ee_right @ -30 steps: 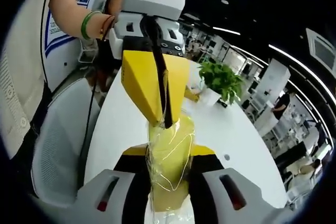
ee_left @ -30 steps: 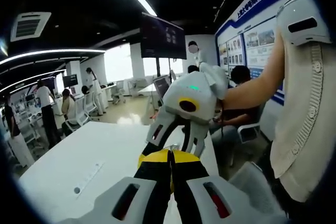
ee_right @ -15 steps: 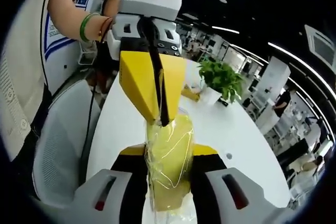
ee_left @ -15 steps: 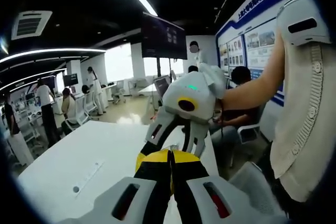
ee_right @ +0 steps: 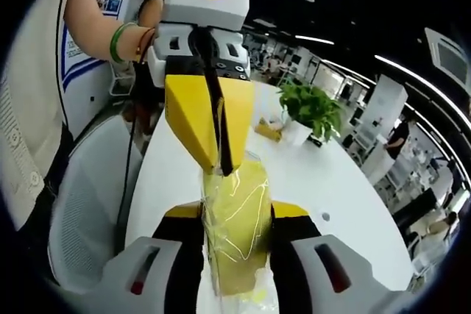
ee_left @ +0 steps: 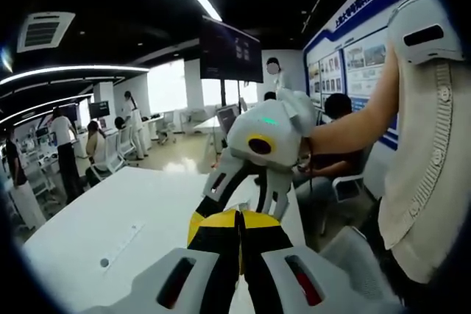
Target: Compare the silicone blocks by pressing each to a similar depth, holding the contact briefly, and releasing to observe deformation and rebound differences across the visible hardness samples.
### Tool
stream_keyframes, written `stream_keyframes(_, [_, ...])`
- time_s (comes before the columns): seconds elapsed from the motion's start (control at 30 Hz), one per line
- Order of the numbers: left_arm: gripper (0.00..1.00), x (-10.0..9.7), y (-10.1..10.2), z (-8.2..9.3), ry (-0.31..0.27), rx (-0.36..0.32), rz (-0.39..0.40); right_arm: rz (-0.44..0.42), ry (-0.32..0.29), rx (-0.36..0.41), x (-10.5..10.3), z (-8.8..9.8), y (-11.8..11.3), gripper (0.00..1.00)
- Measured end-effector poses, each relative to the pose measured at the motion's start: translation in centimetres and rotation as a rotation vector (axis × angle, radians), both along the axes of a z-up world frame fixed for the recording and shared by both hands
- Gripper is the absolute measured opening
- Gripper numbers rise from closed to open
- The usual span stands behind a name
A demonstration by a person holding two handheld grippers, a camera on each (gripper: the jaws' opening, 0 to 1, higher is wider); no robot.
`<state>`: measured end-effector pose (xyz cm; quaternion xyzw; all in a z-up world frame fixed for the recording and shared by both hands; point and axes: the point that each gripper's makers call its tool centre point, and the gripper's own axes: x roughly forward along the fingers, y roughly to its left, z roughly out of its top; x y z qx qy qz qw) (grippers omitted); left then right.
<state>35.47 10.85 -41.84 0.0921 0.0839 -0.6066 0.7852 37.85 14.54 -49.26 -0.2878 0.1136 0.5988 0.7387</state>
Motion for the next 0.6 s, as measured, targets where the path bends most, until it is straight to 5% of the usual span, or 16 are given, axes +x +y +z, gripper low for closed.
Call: stream_keyframes(0.6, [0.00, 0.3, 0.5, -1.7, 0.058, 0.013, 0.033, 0.000, 0.080, 0.025, -0.7, -0.8, 0.2, 0.36])
